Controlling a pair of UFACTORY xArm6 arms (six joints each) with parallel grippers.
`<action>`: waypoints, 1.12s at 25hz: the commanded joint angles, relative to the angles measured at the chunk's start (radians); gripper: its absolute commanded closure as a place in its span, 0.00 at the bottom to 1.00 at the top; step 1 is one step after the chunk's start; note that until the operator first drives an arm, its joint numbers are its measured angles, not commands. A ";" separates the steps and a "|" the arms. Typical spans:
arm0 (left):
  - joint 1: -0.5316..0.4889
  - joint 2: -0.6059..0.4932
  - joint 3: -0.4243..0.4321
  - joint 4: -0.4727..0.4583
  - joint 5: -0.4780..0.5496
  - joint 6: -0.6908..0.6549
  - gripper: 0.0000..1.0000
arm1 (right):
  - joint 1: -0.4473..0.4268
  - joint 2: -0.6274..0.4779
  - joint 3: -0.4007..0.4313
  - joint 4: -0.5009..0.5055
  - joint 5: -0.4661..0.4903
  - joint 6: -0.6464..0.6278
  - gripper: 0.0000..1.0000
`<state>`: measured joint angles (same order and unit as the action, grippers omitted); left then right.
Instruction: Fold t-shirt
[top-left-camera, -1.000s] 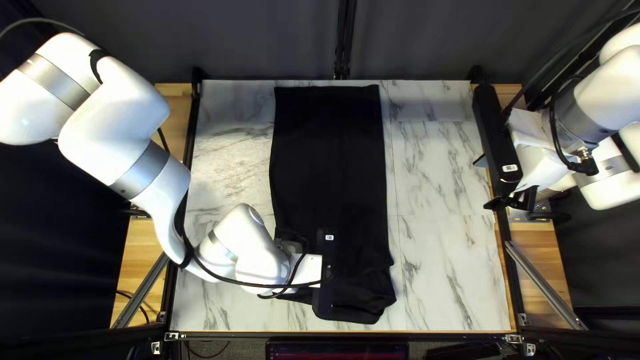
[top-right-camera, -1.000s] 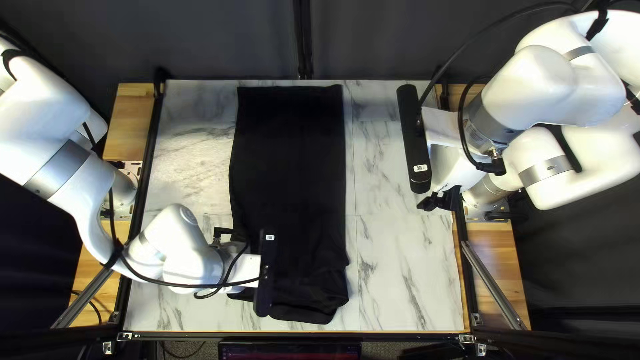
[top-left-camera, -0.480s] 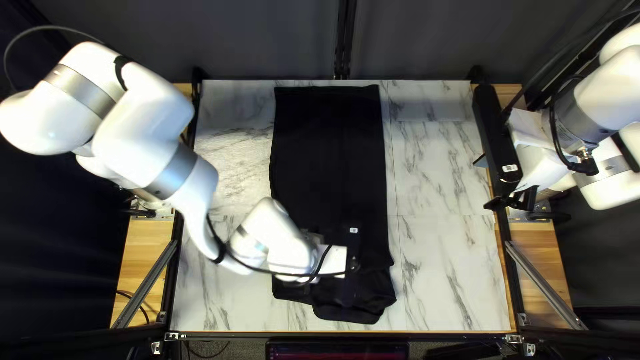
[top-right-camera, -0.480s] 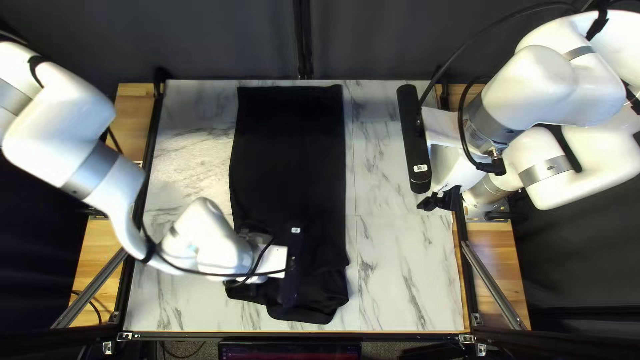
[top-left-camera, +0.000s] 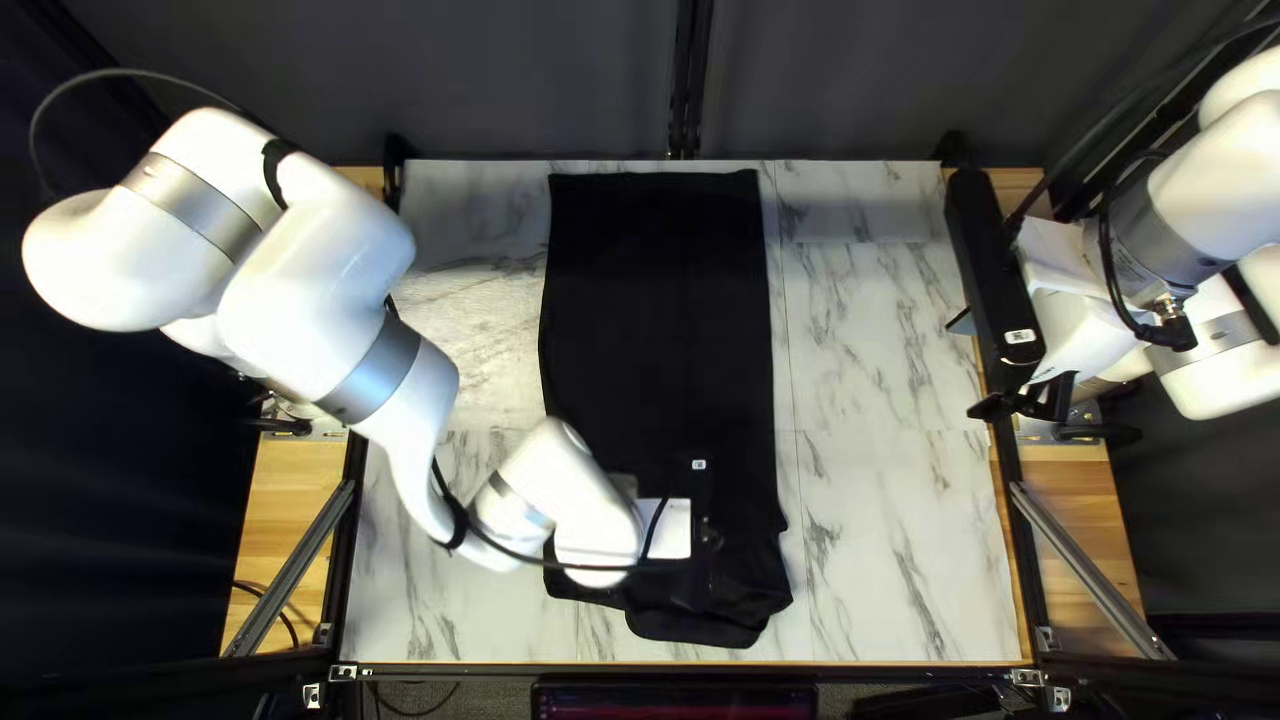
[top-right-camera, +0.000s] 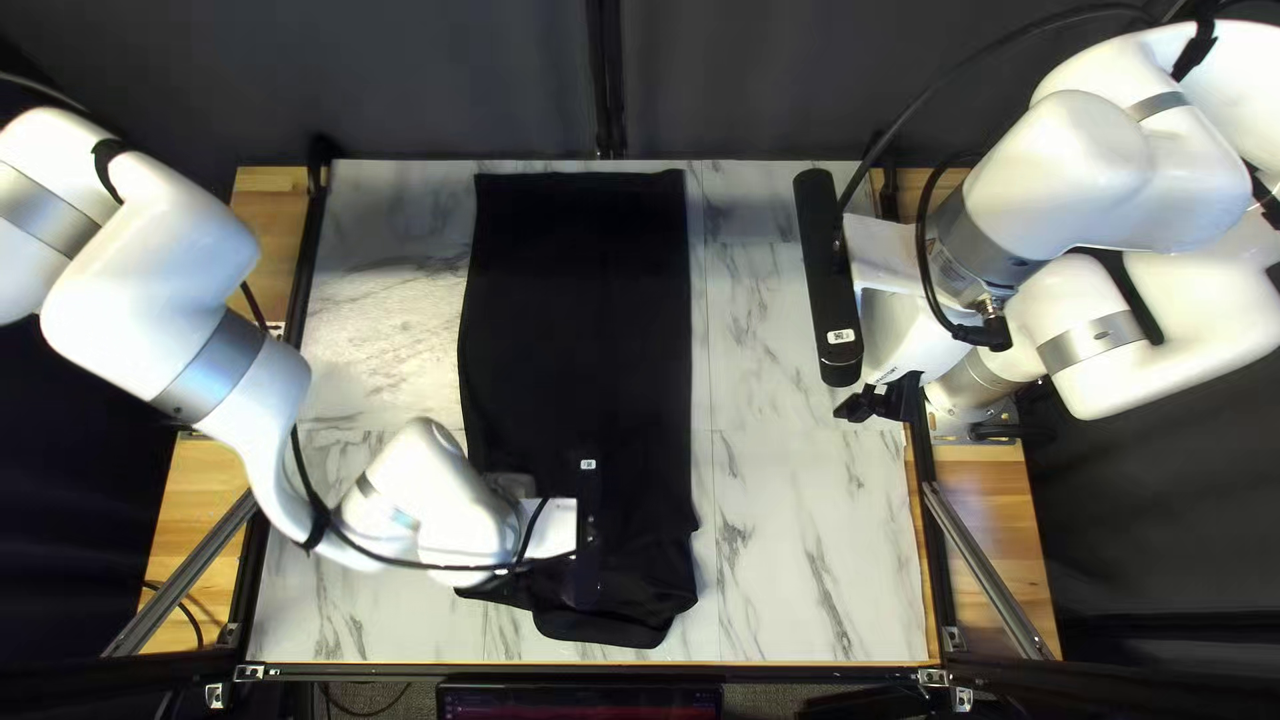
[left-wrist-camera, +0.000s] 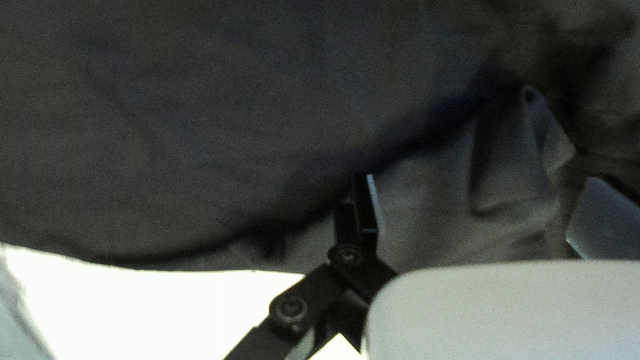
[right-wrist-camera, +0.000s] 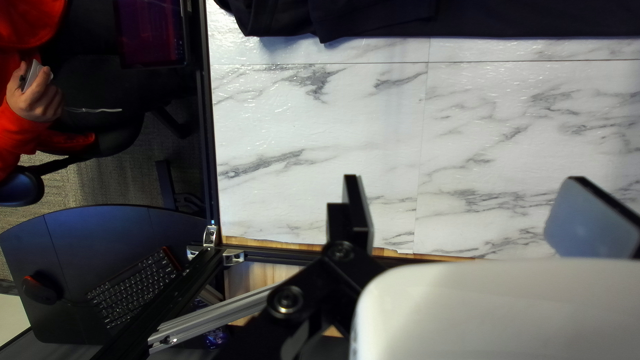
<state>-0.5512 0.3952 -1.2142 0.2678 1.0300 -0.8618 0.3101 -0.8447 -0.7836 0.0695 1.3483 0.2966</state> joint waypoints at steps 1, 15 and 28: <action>-0.010 0.044 -0.052 0.000 0.046 -0.056 0.17 | 0.000 0.000 0.000 0.000 0.000 0.000 0.00; -0.007 0.044 -0.081 -0.013 0.120 -0.085 1.00 | 0.000 0.000 0.000 0.000 0.000 0.000 0.00; -0.067 -0.167 0.091 0.021 0.192 -0.203 1.00 | 0.000 0.000 0.000 0.000 0.000 0.000 0.00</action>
<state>-0.5956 0.2683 -1.1617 0.2872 1.2029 -1.0261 0.3101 -0.8447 -0.7836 0.0695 1.3483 0.2966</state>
